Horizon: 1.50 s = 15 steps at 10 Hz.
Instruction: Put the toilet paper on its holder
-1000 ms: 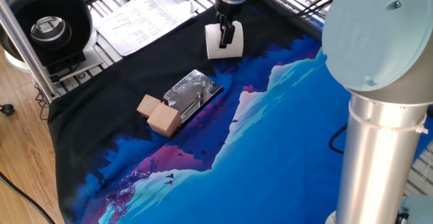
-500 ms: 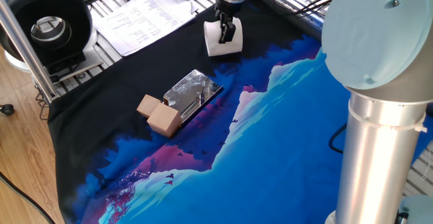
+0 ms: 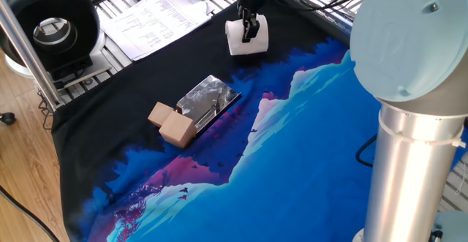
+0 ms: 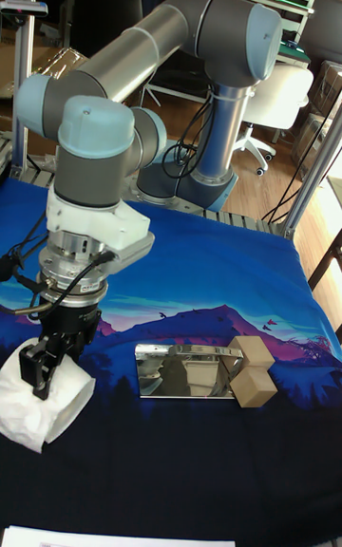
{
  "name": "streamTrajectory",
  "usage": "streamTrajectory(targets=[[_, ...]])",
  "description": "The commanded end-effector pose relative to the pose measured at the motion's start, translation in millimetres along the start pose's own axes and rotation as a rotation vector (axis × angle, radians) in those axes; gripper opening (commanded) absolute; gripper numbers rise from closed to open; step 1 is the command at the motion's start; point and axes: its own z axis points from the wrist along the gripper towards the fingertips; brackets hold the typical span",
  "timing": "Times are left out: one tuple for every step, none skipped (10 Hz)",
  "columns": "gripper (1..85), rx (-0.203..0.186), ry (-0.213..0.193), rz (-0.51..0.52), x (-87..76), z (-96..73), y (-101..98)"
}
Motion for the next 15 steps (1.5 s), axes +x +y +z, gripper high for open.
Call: streamTrajectory(targets=[[51.3,-0.063,0.01,-0.015,-1.7,-10.0,15.5],[51.3,-0.074,0.014,-0.037,-0.5,-10.2,18.4],[52.3,-0.077,0.014,-0.064,0.0,-10.2,19.1],[52.7,-0.086,0.013,-0.096,0.1,-11.1,21.6],[52.7,-0.085,0.011,-0.159,0.6,-12.8,21.3],[52.0,-0.09,0.008,-0.211,0.6,-15.0,23.4],[51.3,-0.092,0.011,-0.261,1.2,-17.3,25.8],[51.0,-0.082,0.036,-0.308,6.1,-19.8,26.6],[50.7,-0.079,0.052,-0.335,6.8,-23.5,33.4],[50.7,-0.073,0.064,-0.352,7.1,-25.8,38.8],[50.0,-0.081,0.051,-0.351,2.2,-27.2,47.1],[50.0,-0.096,0.017,-0.338,-7.5,-27.7,57.2],[50.0,-0.106,-0.018,-0.321,-19.2,-27.1,67.3],[50.0,-0.11,-0.029,-0.309,-26.2,-27.1,74.3],[50.0,-0.113,-0.018,-0.299,-29.6,-27.8,79.3]])
